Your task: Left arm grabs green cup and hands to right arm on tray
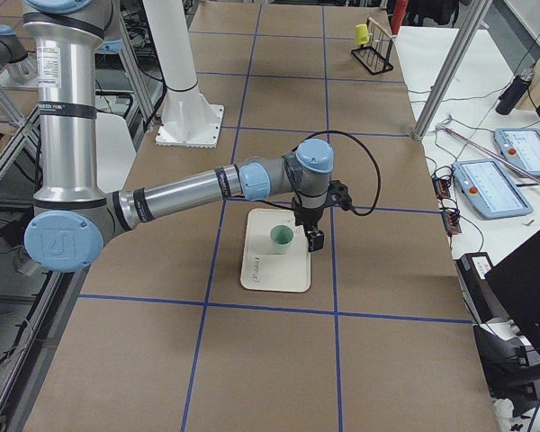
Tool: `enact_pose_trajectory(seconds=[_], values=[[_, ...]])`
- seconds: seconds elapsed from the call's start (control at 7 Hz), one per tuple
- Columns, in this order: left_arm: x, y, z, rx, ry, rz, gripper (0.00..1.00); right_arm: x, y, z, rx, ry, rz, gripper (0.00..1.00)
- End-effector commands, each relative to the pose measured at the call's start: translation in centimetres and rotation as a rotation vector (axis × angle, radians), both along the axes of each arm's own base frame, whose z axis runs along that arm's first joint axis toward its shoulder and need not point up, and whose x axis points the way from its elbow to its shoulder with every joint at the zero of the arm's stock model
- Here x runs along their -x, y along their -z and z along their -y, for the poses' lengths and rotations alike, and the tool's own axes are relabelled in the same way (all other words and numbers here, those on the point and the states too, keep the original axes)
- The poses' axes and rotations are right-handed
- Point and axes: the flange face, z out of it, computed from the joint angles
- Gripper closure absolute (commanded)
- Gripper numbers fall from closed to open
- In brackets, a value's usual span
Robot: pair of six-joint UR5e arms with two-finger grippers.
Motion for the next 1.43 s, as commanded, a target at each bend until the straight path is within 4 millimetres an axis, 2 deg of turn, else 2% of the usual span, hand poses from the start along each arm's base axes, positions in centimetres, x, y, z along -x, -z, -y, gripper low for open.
enact_pose_trajectory(seconds=[0.0, 0.14, 0.29, 0.43, 0.57, 0.71, 0.86, 1.14, 1.29], values=[[2.1, -5.4, -1.5, -0.005, -0.081, 0.044, 0.00, -3.9, 0.6, 0.6, 0.008, -0.086, 0.022, 0.00], [2.3, -9.9, -3.5, 0.084, -0.089, 0.045, 0.00, -5.7, 0.2, 0.2, 0.066, -0.115, 0.099, 0.00], [2.6, -15.1, -4.3, 0.178, -0.085, 0.045, 0.00, -8.0, -0.9, -0.3, 0.136, -0.160, 0.175, 0.00], [3.3, -15.9, -4.2, 0.187, -0.068, 0.042, 0.00, -10.2, -2.6, -0.6, 0.173, -0.207, 0.199, 0.00], [4.7, -16.2, -4.8, 0.211, -0.035, 0.021, 0.00, -11.0, -3.4, -1.0, 0.188, -0.227, 0.192, 0.00], [4.7, -17.8, -5.8, 0.255, -0.034, -0.074, 0.00, -11.2, -5.2, -2.2, 0.218, -0.232, 0.180, 0.00], [5.6, -18.8, -6.2, 0.274, -0.010, -0.142, 0.00, -11.3, -7.0, -3.6, 0.242, -0.232, 0.176, 0.00], [5.8, -18.4, -5.8, 0.270, -0.001, -0.135, 0.00, -12.0, -10.1, -4.4, 0.286, -0.245, 0.125, 0.00], [5.8, -18.2, -5.7, 0.266, -0.001, -0.133, 0.00, -12.4, -10.9, -4.5, 0.292, -0.244, 0.126, 0.00]])
